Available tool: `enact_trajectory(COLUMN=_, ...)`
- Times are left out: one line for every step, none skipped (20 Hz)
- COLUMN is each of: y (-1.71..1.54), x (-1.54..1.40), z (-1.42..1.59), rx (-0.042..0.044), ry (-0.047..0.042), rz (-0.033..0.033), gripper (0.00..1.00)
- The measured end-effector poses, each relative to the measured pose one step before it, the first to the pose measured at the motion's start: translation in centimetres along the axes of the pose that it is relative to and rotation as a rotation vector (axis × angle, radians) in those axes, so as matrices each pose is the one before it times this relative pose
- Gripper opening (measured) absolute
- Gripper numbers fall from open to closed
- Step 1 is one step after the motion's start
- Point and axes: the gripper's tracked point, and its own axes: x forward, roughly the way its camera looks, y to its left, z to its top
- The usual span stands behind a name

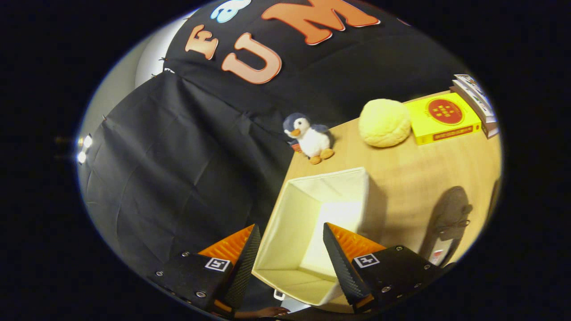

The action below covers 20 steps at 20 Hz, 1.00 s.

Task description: Open the storage box then place both shoes into the box .Put the left shoe in first, then the right shoe, with the right side of both shoes facing outward in a uniform manner.

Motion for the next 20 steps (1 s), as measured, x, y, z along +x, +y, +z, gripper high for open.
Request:
enact_trajectory(y=-1.785, x=-0.848, z=-0.271, rx=-0.01555, ry=-0.00491, rz=-0.03577, gripper=0.87)
enact_trajectory(y=-1.786, x=-0.545, z=-0.305, rx=-0.01083, ry=-0.00012, rz=-0.03373, gripper=0.87)
enact_trajectory(y=-1.688, x=-0.641, z=-0.327, rx=-0.00645, ry=0.00129, rz=-0.03193, gripper=0.89)
enact_trajectory(y=-1.658, x=-0.281, z=-0.190, rx=-0.00347, ry=-0.00104, rz=-0.03365, gripper=0.90)
enact_trajectory(y=-1.466, x=-0.669, z=-0.175, rx=-0.00299, ry=0.00017, rz=-0.03514, gripper=0.91)
enact_trajectory(y=-1.366, x=-0.328, z=-0.194, rx=-0.00266, ry=-0.00113, rz=-0.03153, gripper=0.92)
enact_trajectory(y=-1.324, x=-0.591, z=-0.385, rx=-0.00510, ry=0.00059, rz=-0.03164, gripper=0.93)
enact_trajectory(y=-1.347, x=-0.381, z=-0.326, rx=-0.00733, ry=0.00044, rz=-0.02997, gripper=0.93)
enact_trajectory(y=-1.071, x=-0.218, z=-0.348, rx=-0.01215, ry=-0.00185, rz=-0.03033, gripper=0.95)
enact_trajectory(y=-1.199, x=-0.121, z=-0.211, rx=-0.01554, ry=-0.00294, rz=-0.03238, gripper=0.96)
enact_trajectory(y=-1.383, x=0.155, z=-0.367, rx=-0.01878, ry=-0.00277, rz=-0.03119, gripper=0.96)
enact_trajectory(y=-1.235, x=0.190, z=-0.390, rx=-0.01980, ry=0.00193, rz=-0.03233, gripper=0.96)
enact_trajectory(y=-1.202, x=0.224, z=-0.792, rx=-0.01834, ry=0.01372, rz=-0.03060, gripper=0.96)
enact_trajectory(y=-1.088, x=0.252, z=-0.856, rx=-0.01711, ry=0.01936, rz=-0.02855, gripper=0.96)
enact_trajectory(y=-0.709, x=0.232, z=-0.909, rx=-0.01523, ry=0.01233, rz=-0.01850, gripper=0.96)
enact_trajectory(y=-0.390, x=0.425, z=-0.735, rx=-0.01496, ry=0.01257, rz=-0.00843, gripper=0.96)
enact_trajectory(y=-0.379, x=0.243, z=-0.762, rx=-0.01093, ry=0.01003, rz=-0.01109, gripper=0.94)
enact_trajectory(y=-0.534, x=0.399, z=-0.443, rx=-0.00622, ry=0.00570, rz=-0.01037, gripper=0.93)
enact_trajectory(y=-0.420, x=0.694, z=-0.485, rx=0.00108, ry=0.00220, rz=-0.00853, gripper=0.89)
enact_trajectory(y=-0.239, x=0.632, z=-0.224, rx=0.00370, ry=0.00389, rz=-0.00511, gripper=0.88)
